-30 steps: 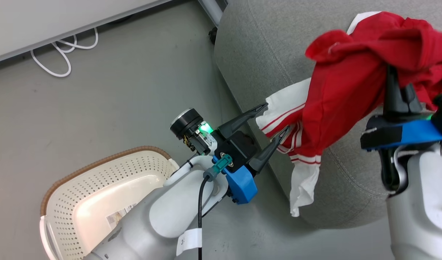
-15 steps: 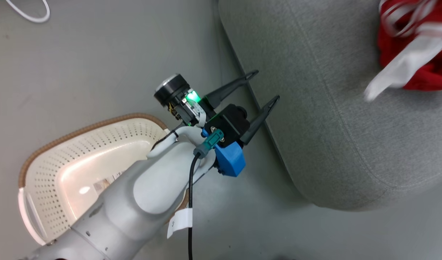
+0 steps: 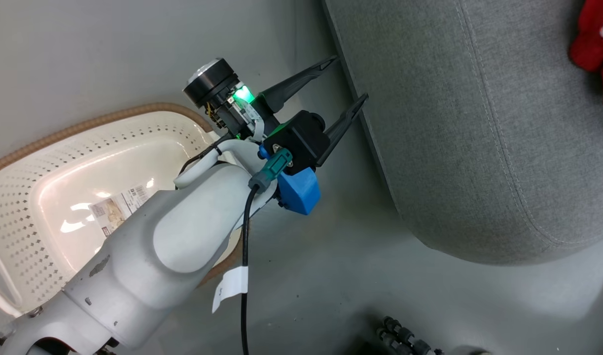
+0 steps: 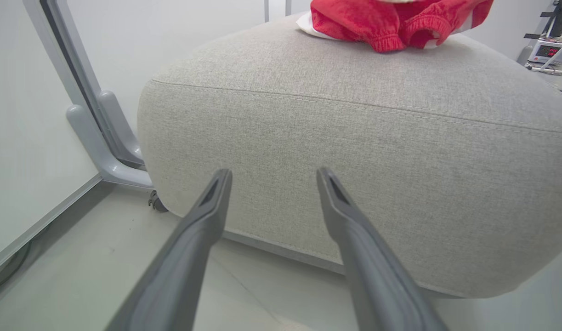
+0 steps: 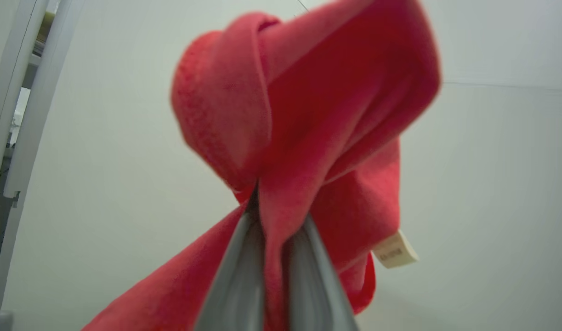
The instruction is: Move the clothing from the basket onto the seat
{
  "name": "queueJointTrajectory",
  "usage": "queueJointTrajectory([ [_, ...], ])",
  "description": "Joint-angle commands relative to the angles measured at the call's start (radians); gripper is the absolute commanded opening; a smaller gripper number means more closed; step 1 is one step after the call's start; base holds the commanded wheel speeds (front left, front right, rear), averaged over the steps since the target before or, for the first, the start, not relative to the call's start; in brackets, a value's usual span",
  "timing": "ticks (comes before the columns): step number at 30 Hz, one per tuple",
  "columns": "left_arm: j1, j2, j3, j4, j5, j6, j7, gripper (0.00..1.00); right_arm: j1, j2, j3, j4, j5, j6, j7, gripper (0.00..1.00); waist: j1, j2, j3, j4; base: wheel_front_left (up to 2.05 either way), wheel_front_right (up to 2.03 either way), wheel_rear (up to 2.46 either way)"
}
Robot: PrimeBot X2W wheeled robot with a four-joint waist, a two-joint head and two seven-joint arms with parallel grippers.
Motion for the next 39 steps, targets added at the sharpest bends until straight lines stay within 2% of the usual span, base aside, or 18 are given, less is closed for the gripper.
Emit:
queueJointTrajectory([
  [1, -0.02, 0.003, -0.005, -0.011, 0.002, 0.005, 0.004, 1.0, 0.037, 0.026, 0.003, 0.021, -0.014, 0.0, 0.0, 0.0, -0.0001, 0.0, 0.016, -0.009, 0.0, 0.0, 0.0],
  [6, -0.027, 0.005, -0.011, -0.03, 0.005, 0.004, 0.018, 1.0, 0.098, 0.089, -0.008, 0.046, -0.032, 0.0, -0.001, 0.0, -0.0001, 0.0, 0.035, -0.002, 0.0, 0.0, 0.0],
  [7, -0.032, 0.009, -0.013, -0.039, 0.004, 0.005, 0.02, 1.0, 0.127, 0.121, -0.012, 0.061, -0.041, 0.0, 0.0, 0.0, -0.0001, 0.0, 0.042, 0.002, 0.0, 0.0, 0.0],
  [14, -0.036, 0.021, -0.015, -0.057, 0.0, 0.012, 0.026, 1.0, 0.19, 0.204, 0.007, 0.114, -0.069, 0.0, 0.0, 0.0, -0.0001, 0.0, 0.055, 0.014, 0.0, 0.0, 0.0],
  [18, -0.041, 0.019, -0.019, -0.061, -0.004, 0.016, 0.025, 1.0, 0.211, 0.234, 0.007, 0.165, -0.078, 0.0, 0.0, 0.0, -0.0001, 0.0, 0.06, 0.025, 0.0, 0.0, 0.0],
  [22, -0.039, 0.018, -0.021, -0.064, -0.007, 0.02, 0.021, 1.0, 0.225, 0.237, -0.003, 0.203, -0.081, 0.0, 0.0, 0.0, -0.0001, 0.0, 0.061, 0.033, 0.0, 0.0, 0.0],
  [23, -0.038, 0.018, -0.021, -0.063, -0.007, 0.022, 0.019, 1.0, 0.226, 0.236, -0.005, 0.202, -0.081, 0.0, 0.0, 0.18, -0.0001, 0.0, 0.06, 0.034, 0.0, 0.0, 0.0],
  [24, -0.037, 0.018, -0.021, -0.061, -0.009, 0.023, 0.018, 1.0, 0.228, 0.237, -0.01, 0.192, -0.081, 0.0, 0.0, 0.64, -0.0001, 0.0, 0.058, 0.034, 0.0, 0.0, 0.0],
  [25, -0.033, 0.018, -0.022, -0.058, -0.011, 0.024, 0.014, 1.0, 0.232, 0.24, -0.014, 0.182, -0.079, 0.0, 0.0, 1.0, -0.0001, 0.0, 0.054, 0.034, 0.0, 0.0, 0.0],
  [31, -0.003, 0.0, -0.027, -0.035, -0.028, 0.033, -0.014, 1.0, 0.329, 0.263, -0.019, 0.088, -0.076, 0.0, 0.0, 1.0, -0.0001, 0.0, -0.003, 0.035, 0.0, 0.0, 0.0],
  [39, 0.049, -0.025, -0.015, 0.011, -0.063, 0.047, -0.058, 1.0, 0.545, 0.338, 0.016, -0.032, -0.075, 0.0, 0.0, 1.0, -0.0001, 0.0, -0.135, 0.03, 0.0, 0.0, 0.0],
])
